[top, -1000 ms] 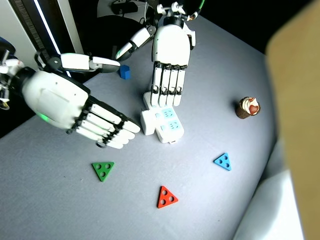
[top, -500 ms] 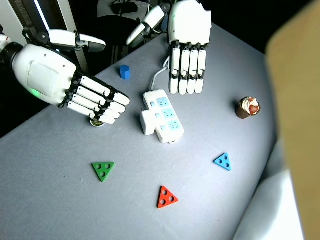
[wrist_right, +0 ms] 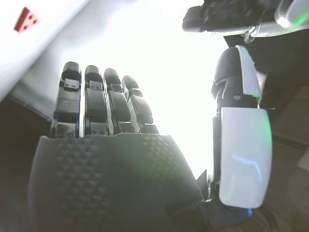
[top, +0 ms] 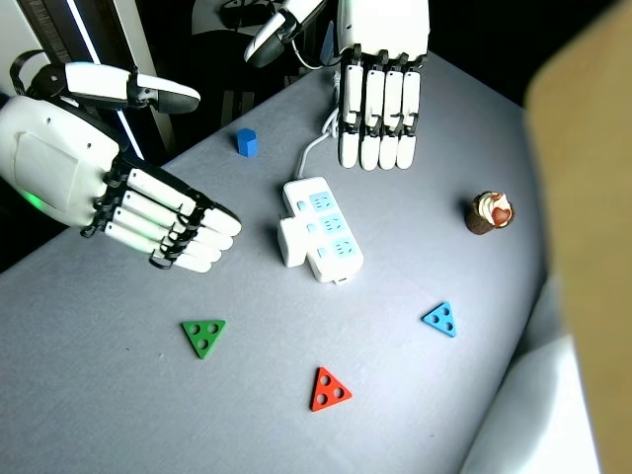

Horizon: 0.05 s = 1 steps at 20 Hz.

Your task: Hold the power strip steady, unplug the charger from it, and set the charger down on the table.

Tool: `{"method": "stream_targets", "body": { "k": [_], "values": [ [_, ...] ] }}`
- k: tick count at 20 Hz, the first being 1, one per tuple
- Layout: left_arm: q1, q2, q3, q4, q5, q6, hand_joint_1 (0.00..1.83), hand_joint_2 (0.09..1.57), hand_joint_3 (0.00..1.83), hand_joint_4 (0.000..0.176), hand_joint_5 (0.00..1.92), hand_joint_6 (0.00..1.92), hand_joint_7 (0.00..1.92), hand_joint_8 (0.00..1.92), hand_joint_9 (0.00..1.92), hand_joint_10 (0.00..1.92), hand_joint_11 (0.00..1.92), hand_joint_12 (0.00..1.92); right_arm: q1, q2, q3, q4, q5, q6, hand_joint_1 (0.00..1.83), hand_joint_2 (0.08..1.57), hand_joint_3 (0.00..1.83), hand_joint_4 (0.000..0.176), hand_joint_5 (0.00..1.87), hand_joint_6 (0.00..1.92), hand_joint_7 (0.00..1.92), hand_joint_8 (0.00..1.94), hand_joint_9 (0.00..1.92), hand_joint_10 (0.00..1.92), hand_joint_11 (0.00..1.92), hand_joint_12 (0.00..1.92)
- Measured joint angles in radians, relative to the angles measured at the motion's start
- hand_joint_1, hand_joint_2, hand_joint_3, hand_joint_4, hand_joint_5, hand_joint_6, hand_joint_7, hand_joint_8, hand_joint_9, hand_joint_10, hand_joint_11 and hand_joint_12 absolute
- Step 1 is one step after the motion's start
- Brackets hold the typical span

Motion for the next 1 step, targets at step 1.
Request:
{"method": "stream_targets", "body": {
  "k": [1],
  "values": [
    [-0.002,0.001,0.000,0.000,0.008,0.000,0.00,0.94,0.01,0.000,0.00,0.00,0.00,0.00,0.00,0.00,0.00,0.02,0.000,0.000,-0.002,-0.001,-0.007,0.000,0.78,1.02,0.00,0.000,0.00,0.00,0.00,0.00,0.00,0.00,0.00,0.00]
  ]
}}
